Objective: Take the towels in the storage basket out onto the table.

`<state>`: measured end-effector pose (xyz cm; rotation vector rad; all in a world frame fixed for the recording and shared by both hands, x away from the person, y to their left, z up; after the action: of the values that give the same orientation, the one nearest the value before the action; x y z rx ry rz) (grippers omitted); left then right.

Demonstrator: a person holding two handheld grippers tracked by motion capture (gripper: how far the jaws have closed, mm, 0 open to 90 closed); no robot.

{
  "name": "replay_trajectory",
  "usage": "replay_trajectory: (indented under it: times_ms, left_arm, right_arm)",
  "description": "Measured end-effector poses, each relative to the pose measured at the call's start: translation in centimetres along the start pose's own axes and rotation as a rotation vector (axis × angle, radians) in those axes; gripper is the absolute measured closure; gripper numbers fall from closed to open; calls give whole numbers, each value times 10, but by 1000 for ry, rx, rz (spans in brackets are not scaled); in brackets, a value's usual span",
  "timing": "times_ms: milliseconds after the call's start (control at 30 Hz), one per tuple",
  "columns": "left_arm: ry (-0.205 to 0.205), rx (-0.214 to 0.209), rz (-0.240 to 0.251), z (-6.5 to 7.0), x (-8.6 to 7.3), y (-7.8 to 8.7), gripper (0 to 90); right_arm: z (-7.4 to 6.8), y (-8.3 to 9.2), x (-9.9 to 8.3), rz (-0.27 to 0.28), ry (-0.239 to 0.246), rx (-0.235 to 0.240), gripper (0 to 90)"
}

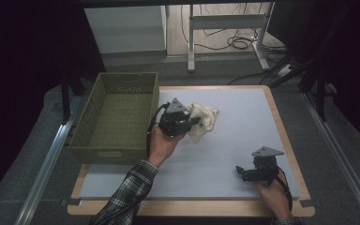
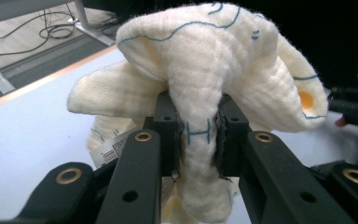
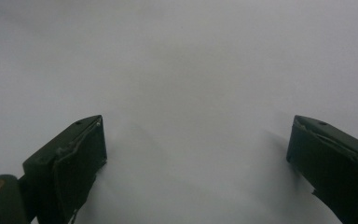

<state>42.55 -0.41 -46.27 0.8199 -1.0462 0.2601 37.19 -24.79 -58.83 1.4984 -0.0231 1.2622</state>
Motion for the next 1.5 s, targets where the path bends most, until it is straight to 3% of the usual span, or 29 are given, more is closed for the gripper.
replay_trajectory:
  times_ms: [200, 567, 667, 733, 800, 900, 1033, 1200, 1233, 1333, 1400, 1500]
  left_arm:
    - [5, -23, -69, 11, -25, -25, 739]
    - [14, -34, -140, 13, -54, -61, 707]
    - [15, -36, -159, 12, -64, -74, 665]
    - [18, -46, -154, 13, -67, -78, 577]
    - [14, -59, -138, 14, -67, -78, 468]
    - [12, -63, -125, 14, -66, -75, 373]
    - [8, -59, -99, 13, -61, -60, 325]
    - [13, -48, -83, 8, -63, -46, 321]
    - [16, -47, -82, 7, -64, -43, 321]
    - [26, -33, -74, 1, -68, -35, 324]
    - [40, -16, -74, -3, -74, -32, 335]
    - [43, -1, -80, -6, -83, -29, 364]
  right_arm:
    - [0, 0, 0, 0, 1, 0, 47]
    - [0, 0, 0, -1, 3, 0, 46]
    - [0, 0, 0, -2, 4, 0, 45]
    - [0, 0, 0, -2, 4, 0, 46]
    - [0, 0, 0, -1, 4, 2, 47]
    - [0, 0, 0, 0, 4, 3, 50]
    - [-1, 2, 1, 16, 11, 15, 111]
    - [-4, 6, 2, 30, 26, 44, 209]
    - [-6, 10, 5, 48, 16, 69, 253]
    - [-7, 17, 11, 78, 20, 85, 336]
    - [-13, 28, 25, 131, 29, 143, 437]
    - [-17, 30, 32, 141, 39, 182, 483]
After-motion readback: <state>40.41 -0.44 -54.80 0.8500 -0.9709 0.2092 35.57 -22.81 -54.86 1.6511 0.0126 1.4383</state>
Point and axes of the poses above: each handheld gripper's, and its own axes: y roughly backward along the jaws, x roughly out of its top, z roughly to its right, the point moved 8 cm from there along -y, roughly forward along the jaws, and after that the axes turned 12 degrees about y, right-handed, at the moved point
